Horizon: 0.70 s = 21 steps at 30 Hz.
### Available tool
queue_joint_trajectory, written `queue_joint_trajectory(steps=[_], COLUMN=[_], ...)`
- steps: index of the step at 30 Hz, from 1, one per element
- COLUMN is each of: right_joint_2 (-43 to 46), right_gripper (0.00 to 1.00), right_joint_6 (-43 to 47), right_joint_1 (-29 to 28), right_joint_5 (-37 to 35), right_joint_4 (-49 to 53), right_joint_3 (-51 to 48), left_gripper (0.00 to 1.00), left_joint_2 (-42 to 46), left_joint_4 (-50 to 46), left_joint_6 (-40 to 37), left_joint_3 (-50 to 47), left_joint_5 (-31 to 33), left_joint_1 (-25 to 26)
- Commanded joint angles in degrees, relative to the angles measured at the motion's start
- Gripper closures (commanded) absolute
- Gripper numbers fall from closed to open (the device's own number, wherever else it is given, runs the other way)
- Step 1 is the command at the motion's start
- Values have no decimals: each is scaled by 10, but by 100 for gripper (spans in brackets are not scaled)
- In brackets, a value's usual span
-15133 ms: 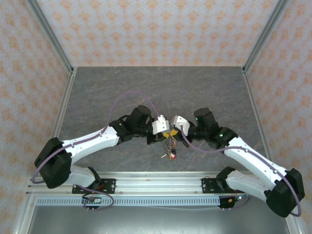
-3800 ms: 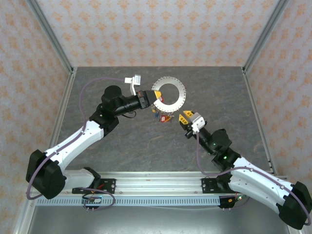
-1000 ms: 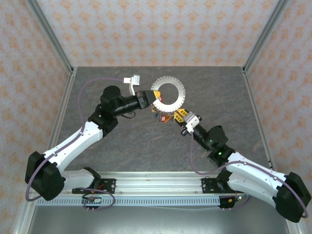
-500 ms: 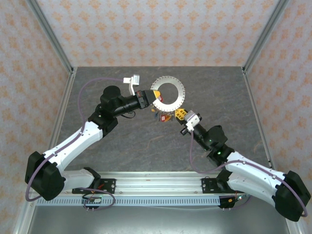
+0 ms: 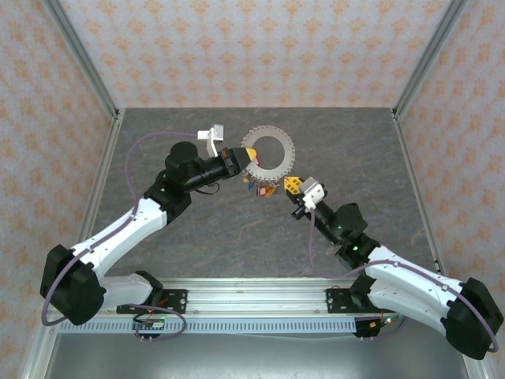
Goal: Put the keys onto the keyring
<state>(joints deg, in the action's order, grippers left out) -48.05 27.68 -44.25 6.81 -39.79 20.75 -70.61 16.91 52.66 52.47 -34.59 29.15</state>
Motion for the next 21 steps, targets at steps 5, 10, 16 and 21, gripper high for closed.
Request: queue_joint_trajectory(steps=[5,10,16,21], right_joint_2=[5,2,-2,-8], right_gripper=[100,100,100,100], right_joint_6=[-55,-75,-87,-94], right_joint_1=[-3,-3,-4,-3], right_joint_5=[-4,1,1,11], right_joint_4=[48,78,93,105], right_joint_3=[26,24,18,19], left_gripper=[82,77,60,54], left_joint_2=[-3,-4,1,6], left_joint_4=[-12,-14,-23,-51], left_joint_6=[16,10,-10,-32], left_joint_3=[-43,-67,-76,-76], left_joint_5=[45,65,77,88], left_joint_1=[-2,-3,-3,-3])
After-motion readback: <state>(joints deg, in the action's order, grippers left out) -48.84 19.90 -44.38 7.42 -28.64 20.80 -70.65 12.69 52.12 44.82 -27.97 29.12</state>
